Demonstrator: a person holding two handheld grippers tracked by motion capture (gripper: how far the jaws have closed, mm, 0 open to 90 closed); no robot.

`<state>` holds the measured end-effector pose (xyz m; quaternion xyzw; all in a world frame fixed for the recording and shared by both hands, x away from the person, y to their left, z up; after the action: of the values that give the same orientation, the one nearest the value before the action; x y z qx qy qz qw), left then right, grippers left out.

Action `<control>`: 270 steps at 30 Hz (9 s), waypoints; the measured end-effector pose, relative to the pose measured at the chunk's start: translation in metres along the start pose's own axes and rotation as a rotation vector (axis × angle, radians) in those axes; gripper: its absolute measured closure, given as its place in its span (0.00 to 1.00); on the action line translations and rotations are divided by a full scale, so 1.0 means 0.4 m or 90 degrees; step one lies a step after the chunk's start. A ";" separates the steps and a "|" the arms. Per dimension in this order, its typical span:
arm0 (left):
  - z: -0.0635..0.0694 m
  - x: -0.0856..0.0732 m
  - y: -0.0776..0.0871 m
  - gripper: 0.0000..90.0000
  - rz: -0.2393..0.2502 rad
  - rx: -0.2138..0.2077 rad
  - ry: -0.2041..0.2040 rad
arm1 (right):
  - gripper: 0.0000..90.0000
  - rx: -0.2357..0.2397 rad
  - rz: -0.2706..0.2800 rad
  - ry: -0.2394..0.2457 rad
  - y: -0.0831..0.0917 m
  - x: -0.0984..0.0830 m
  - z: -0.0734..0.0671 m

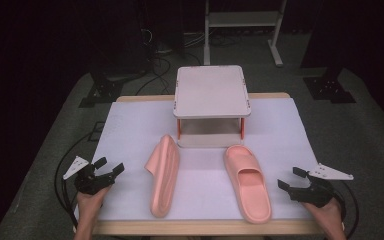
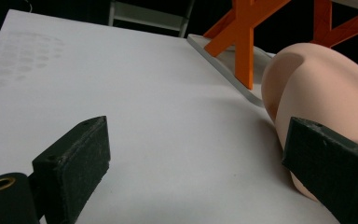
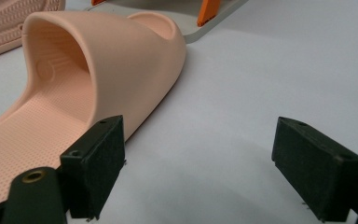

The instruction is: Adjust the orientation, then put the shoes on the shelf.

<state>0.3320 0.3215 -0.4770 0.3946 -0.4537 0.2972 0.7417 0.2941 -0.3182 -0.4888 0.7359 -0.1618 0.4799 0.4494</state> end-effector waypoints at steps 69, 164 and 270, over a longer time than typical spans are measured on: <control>0.170 0.043 -0.129 0.73 -0.068 -0.136 0.008 | 0.19 -0.007 0.019 0.000 0.008 0.011 -0.012; 0.428 -0.023 -0.220 0.17 -0.147 -0.214 -0.180 | 0.19 0.101 0.019 0.045 -0.076 0.067 -0.146; 0.338 0.245 -0.077 0.93 -0.106 -0.120 -0.227 | 0.93 -0.047 0.036 0.066 0.053 0.294 -0.140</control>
<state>0.3378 0.1982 -0.3604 0.4064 -0.5693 0.1165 0.7051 0.3059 -0.2613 -0.3705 0.6884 -0.1769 0.5234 0.4700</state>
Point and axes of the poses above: each handheld gripper's, and its own axes: y roughly backward along the jaws, x roughly out of its top, z roughly to its right, the point moved 3 cm from there along -y, roughly forward along the jaws, and after that the axes turned 2 degrees about -z, right-handed, at the moved point
